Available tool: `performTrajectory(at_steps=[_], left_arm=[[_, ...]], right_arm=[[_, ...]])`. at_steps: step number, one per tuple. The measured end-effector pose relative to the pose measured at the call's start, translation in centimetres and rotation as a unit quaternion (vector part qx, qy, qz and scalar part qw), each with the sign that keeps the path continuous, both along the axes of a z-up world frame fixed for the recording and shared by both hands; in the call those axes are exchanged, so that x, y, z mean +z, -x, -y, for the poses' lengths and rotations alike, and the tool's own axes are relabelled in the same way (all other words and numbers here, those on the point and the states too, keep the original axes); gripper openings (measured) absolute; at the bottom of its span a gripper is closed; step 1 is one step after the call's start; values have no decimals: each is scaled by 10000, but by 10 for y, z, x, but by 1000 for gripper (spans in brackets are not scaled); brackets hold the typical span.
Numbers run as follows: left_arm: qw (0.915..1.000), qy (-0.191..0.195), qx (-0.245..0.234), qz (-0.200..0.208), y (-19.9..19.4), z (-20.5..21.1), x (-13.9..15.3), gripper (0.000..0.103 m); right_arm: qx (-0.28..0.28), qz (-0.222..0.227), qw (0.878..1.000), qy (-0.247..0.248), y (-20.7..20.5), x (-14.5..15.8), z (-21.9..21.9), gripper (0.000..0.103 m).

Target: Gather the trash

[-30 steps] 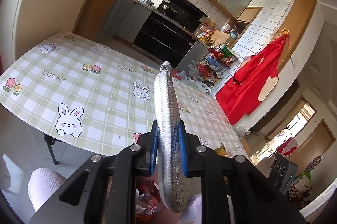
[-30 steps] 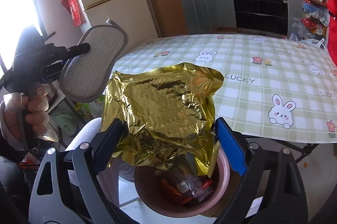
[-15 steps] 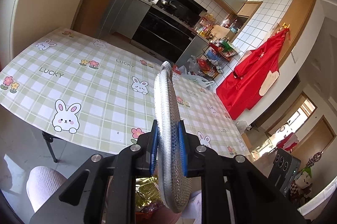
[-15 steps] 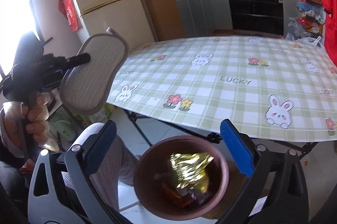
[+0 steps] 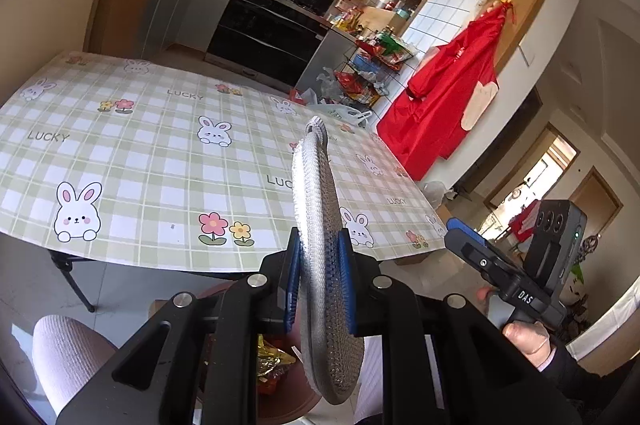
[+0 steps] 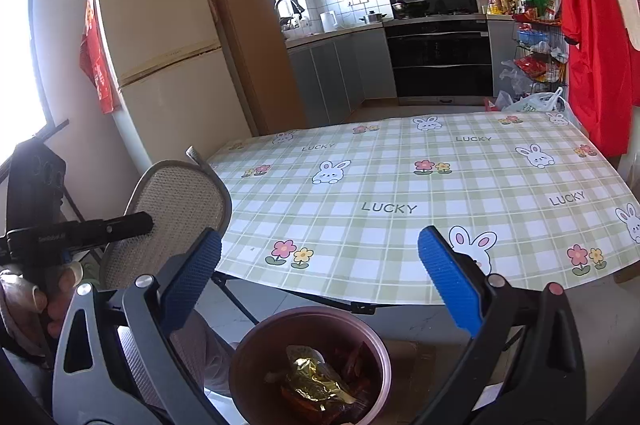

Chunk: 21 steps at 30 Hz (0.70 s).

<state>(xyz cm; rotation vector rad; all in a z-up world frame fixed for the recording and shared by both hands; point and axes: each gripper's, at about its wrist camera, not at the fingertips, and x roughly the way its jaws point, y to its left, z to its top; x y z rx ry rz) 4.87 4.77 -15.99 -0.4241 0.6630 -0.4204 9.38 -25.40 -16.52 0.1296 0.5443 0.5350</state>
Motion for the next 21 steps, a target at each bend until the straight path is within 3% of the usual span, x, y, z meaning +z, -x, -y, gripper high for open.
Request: performTrajectory(at_steps=[11,12,13,15,18,21], left_arm=[[9989,24,-473,-9,-3,17,-4,19],[9988,24,-487,-24,-4,18,-5,26],[9987,16,-497,-88,-6,18,-7,55],[9993,25,-277,-259,-8,14,-11,86],[9988,206,-13,-433,-12,0,-16,89],[9977,-107,398,-542,-14,-11,-19,97]], right_arm=[[-92,-68,9999,-45,-2,-4,6,97],[-93,-84,9999,-55,-3,-4,6,97],[-94,-98,9999,-59,-2,-5,5,97],[-93,-119,9999,-60,-1,-6,5,97],[-93,-146,9998,-43,-1,-8,3,97],[-115,-132,9998,-23,0,-8,2,97]])
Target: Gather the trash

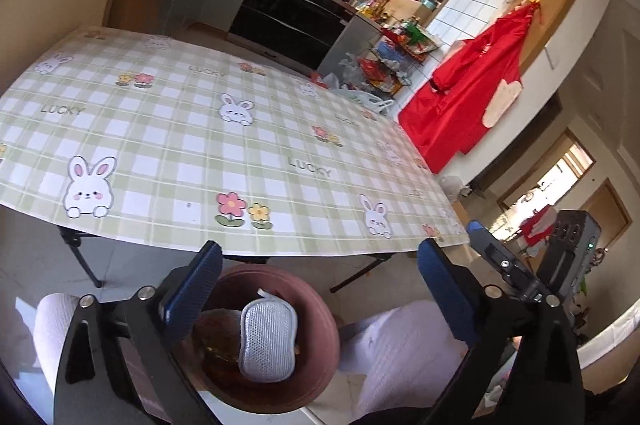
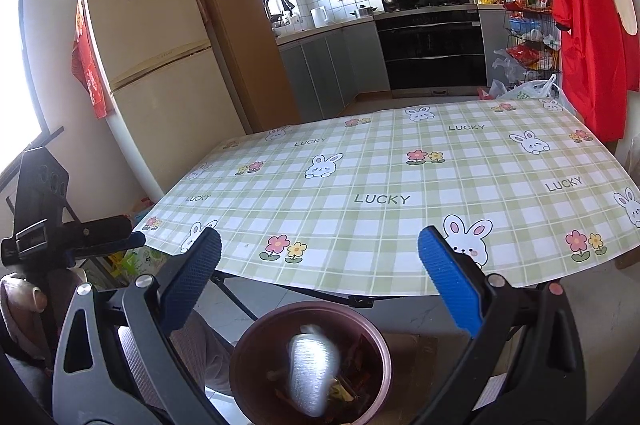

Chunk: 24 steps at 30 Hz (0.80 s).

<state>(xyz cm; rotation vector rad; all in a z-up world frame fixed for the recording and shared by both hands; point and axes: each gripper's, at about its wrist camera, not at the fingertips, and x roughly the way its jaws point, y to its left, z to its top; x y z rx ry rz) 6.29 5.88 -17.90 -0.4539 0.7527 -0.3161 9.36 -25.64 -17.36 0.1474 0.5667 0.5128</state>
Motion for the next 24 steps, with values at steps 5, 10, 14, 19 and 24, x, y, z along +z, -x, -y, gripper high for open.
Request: performTrajectory(at_steps=[5,10,14,19,24], left_arm=[[9974,-536,329,-341,-6,-8,-8,97],[9945,-938,458,-124,-5,-8,-1,97],[9864,-1473,656,313,0,-2,19,97],[9780,-1789,670,843,-6,2,59,97],[9647,-2079,619,1497,-5,9,108,97]], right_arm=[[-64,-12,9999,134,-1,0,-2,97],[-212,67,9986,473,-2,10,-6,97],[-380,324,9961,727,-1,35,-7,97],[-474,671,9907,1081,-2,81,-10,97],[-508,935,9865,1245,-1,125,-7,97]])
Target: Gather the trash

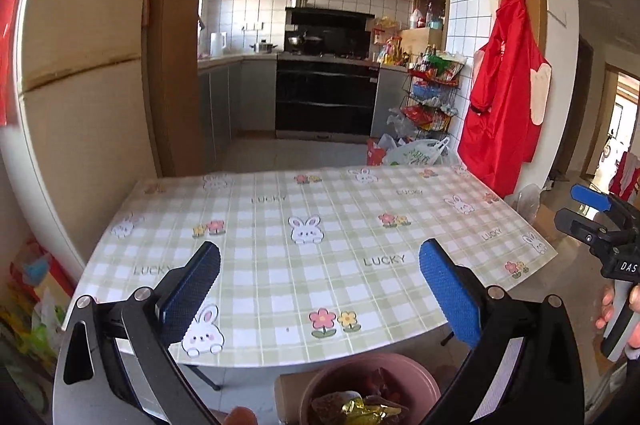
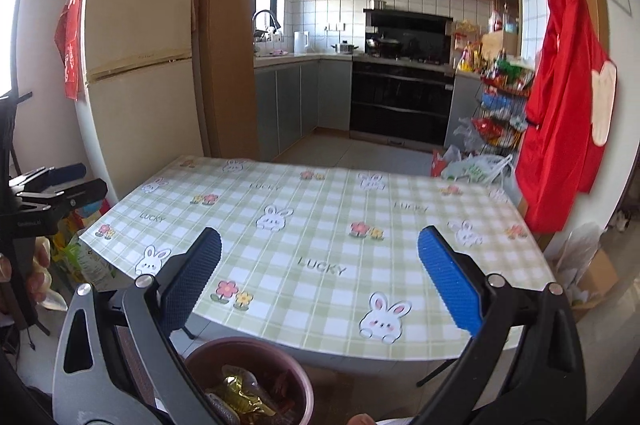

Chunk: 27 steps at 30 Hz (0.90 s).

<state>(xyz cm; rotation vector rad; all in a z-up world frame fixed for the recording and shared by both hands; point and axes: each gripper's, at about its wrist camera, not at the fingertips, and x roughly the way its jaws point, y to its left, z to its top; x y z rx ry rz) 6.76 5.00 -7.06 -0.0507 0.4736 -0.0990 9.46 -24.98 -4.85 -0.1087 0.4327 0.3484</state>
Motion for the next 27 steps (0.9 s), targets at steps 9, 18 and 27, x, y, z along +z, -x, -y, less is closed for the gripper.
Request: performTrajectory(at_steps=[9,18,27], left_arm=[[9971,-269,-89,705,14,5,63,97],[9950,-514,-178,840,21,19,68,97],[9954,-519,-302,741,18,25,59,97]], right_arm=[[-201,263,9994,25,7,39,4,97],[-168,58,9998,-22,4,29,-2,97],[-199,34,9998,-38,5,27,-3,97]])
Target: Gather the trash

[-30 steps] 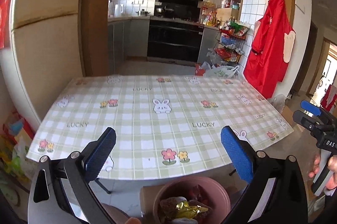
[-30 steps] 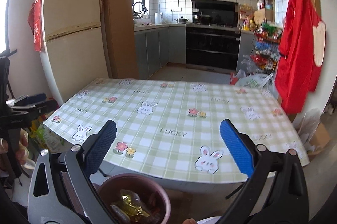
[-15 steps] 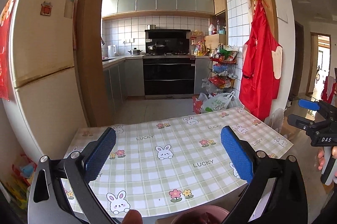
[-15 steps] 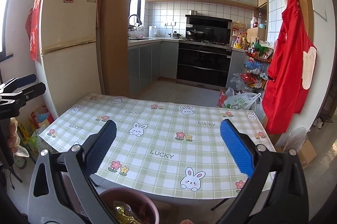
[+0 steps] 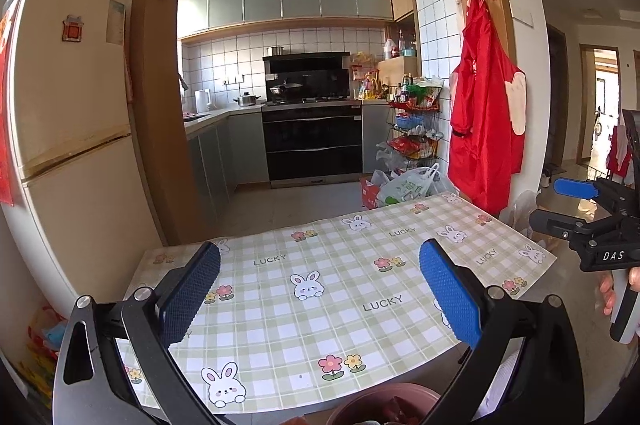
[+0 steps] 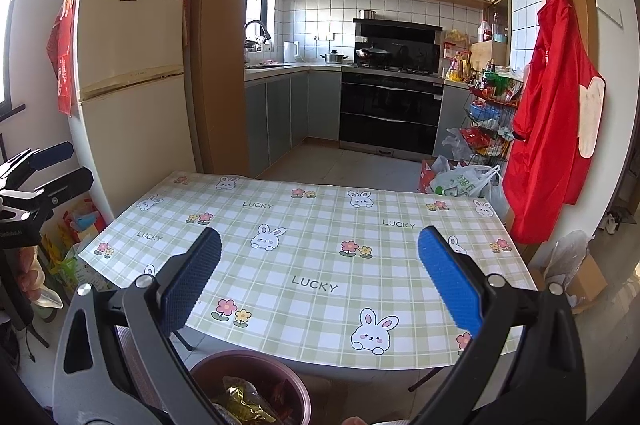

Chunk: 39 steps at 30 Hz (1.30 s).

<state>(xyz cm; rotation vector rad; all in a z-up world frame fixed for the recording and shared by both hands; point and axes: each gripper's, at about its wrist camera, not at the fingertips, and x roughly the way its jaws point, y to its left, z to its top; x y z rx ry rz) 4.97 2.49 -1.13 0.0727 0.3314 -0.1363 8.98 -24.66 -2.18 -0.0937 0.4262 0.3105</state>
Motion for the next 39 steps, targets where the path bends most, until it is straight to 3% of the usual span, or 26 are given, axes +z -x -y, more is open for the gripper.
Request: performTrajectory(at_steps=[39], left_arm=[[10000,-17,-61,-58,-1,-1,-4,97]], right_arm=[[-29,19,10000,63,4,4,-1,97]])
